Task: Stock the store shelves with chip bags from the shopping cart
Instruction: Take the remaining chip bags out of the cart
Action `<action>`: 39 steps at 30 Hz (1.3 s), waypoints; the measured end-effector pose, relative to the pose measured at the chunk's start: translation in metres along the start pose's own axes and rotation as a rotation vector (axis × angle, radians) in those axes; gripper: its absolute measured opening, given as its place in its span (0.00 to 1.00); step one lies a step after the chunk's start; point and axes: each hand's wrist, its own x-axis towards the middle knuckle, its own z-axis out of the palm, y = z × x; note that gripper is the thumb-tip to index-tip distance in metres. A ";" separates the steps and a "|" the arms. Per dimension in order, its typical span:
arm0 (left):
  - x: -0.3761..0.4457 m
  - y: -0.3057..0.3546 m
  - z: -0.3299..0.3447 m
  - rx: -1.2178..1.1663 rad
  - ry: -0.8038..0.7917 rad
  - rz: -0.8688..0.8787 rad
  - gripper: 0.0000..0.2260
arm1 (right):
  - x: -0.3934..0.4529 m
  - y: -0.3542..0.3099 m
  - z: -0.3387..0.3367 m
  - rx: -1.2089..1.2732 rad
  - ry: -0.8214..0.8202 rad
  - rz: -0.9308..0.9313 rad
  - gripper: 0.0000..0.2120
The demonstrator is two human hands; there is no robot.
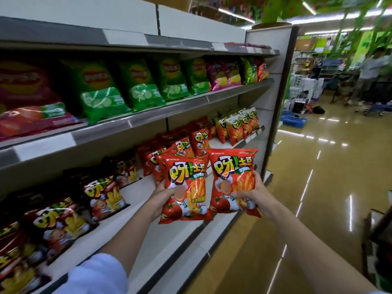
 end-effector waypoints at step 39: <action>0.384 0.011 0.070 -0.028 0.608 0.013 0.28 | 0.550 -0.055 -0.067 -0.183 -0.382 -0.052 0.12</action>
